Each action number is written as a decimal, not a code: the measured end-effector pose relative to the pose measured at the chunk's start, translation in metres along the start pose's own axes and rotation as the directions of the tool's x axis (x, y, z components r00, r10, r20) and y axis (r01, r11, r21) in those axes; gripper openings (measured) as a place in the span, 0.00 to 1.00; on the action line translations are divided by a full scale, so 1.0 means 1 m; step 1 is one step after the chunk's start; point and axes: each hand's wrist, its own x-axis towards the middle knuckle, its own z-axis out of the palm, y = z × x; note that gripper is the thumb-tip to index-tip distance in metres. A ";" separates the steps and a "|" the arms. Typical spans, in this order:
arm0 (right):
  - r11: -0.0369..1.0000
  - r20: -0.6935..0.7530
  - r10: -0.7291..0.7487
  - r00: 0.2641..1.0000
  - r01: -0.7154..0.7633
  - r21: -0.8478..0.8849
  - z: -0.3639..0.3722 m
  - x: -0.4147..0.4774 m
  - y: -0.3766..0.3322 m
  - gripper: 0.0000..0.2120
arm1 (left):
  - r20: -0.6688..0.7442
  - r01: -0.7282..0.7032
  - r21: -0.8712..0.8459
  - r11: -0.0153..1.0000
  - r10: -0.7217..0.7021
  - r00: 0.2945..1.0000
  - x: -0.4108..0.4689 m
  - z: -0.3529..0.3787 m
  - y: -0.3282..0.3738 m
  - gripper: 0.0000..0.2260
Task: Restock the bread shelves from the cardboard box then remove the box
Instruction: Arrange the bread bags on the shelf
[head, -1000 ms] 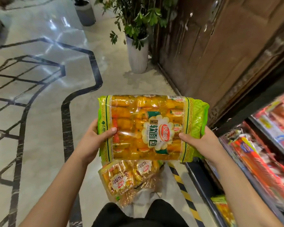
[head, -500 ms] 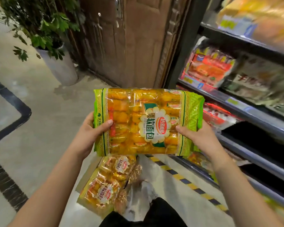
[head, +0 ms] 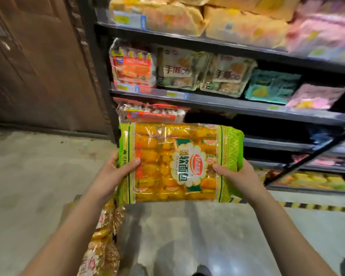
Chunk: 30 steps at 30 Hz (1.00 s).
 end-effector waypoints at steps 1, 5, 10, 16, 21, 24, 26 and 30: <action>1.000 -0.011 0.013 1.000 -0.012 0.016 -0.014 -0.004 0.008 0.17 | 0.014 0.005 0.013 1.000 -0.005 1.000 0.002 0.015 -0.003 0.30; 0.998 -0.028 0.032 0.999 -0.030 0.050 -0.075 -0.012 0.039 0.19 | 0.042 -0.004 0.043 0.999 0.002 0.999 0.007 0.084 -0.009 0.24; 0.999 -0.063 0.005 0.998 -0.002 0.048 -0.155 -0.008 0.067 0.17 | 0.054 0.031 0.038 0.999 -0.033 0.998 0.011 0.170 -0.022 0.22; 1.000 -0.035 -0.016 0.999 0.017 0.019 -0.218 0.018 0.090 0.10 | 0.001 0.018 0.062 0.998 -0.018 1.000 0.015 0.236 -0.041 0.25; 1.000 0.012 -0.021 1.000 0.021 0.022 -0.231 0.047 0.095 0.11 | -0.041 0.000 0.094 0.996 0.004 0.999 0.021 0.254 -0.041 0.20; 1.000 0.030 -0.020 0.999 0.019 0.018 -0.230 0.067 0.098 0.12 | -0.041 -0.008 0.120 0.993 0.013 0.999 0.038 0.254 -0.040 0.20; 1.000 0.027 -0.015 1.000 0.015 0.017 -0.226 0.080 0.099 0.12 | -0.040 0.001 0.126 0.992 0.004 0.999 0.053 0.252 -0.042 0.21; 1.000 0.007 0.013 1.000 -0.013 0.006 -0.220 0.100 0.101 0.11 | -0.032 0.024 0.137 0.990 -0.020 0.999 0.081 0.249 -0.048 0.20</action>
